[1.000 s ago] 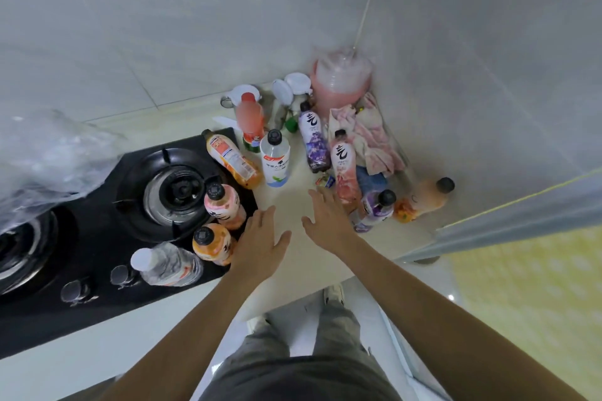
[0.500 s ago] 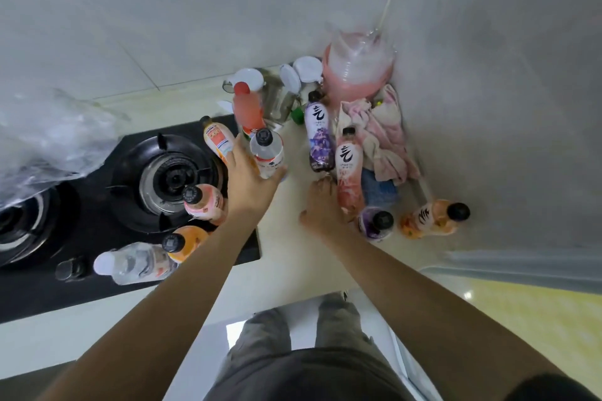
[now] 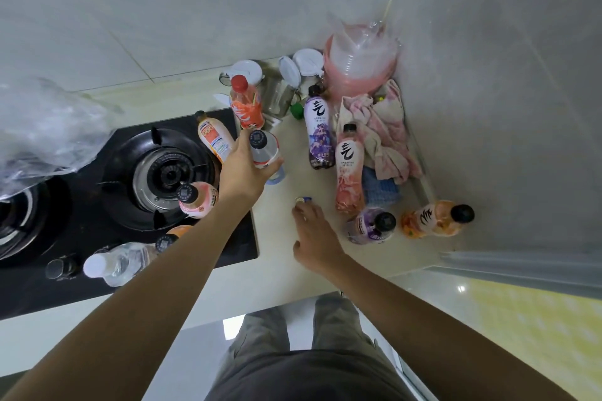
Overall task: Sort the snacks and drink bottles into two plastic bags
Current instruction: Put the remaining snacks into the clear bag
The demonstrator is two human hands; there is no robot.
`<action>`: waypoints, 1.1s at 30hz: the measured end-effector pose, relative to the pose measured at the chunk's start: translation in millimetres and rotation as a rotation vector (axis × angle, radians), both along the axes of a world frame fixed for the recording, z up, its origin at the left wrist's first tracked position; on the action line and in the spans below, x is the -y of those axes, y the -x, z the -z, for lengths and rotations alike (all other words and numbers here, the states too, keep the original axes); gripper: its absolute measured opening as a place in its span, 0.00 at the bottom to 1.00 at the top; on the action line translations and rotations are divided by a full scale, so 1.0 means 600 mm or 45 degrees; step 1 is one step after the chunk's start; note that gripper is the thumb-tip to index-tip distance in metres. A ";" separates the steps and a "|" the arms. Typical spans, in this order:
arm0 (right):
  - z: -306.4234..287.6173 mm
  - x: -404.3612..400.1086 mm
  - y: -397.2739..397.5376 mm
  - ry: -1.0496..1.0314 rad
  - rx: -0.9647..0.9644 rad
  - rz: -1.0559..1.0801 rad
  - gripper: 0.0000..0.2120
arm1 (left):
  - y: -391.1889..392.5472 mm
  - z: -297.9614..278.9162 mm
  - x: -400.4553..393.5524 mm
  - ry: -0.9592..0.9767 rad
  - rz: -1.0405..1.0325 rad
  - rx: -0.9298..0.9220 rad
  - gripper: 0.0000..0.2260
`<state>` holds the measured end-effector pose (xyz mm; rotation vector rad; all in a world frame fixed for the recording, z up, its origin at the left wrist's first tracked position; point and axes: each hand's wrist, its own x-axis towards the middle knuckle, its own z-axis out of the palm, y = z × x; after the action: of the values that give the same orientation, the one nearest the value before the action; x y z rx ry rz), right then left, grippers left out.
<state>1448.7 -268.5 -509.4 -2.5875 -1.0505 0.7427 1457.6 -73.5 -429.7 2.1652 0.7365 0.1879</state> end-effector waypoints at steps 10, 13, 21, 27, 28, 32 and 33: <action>-0.035 -0.032 -0.045 -0.310 0.178 0.304 0.18 | 0.027 -0.010 0.002 -0.004 -0.023 -0.068 0.25; -0.081 -0.085 -0.145 -0.419 0.158 0.686 0.20 | 0.027 -0.010 0.006 0.009 -0.025 -0.092 0.27; -0.106 -0.159 -0.315 -0.182 0.009 0.833 0.32 | 0.021 0.003 0.005 0.019 -0.044 -0.131 0.25; -0.064 -0.176 -0.334 -0.024 0.035 0.820 0.38 | 0.019 0.006 0.007 0.028 -0.063 -0.127 0.25; -0.067 -0.177 -0.336 -0.003 0.041 0.819 0.38 | 0.018 0.005 0.007 0.025 -0.065 -0.124 0.25; -0.089 -0.182 -0.322 0.008 0.070 0.783 0.38 | 0.018 -0.001 0.009 0.011 -0.059 -0.116 0.25; -0.096 -0.183 -0.312 0.002 0.096 0.766 0.38 | 0.018 -0.002 0.009 0.017 -0.059 -0.116 0.25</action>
<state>1635.7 -158.7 -451.8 -2.7231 -0.2417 0.4896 1446.5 -79.1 -428.3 2.1569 0.8379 0.1083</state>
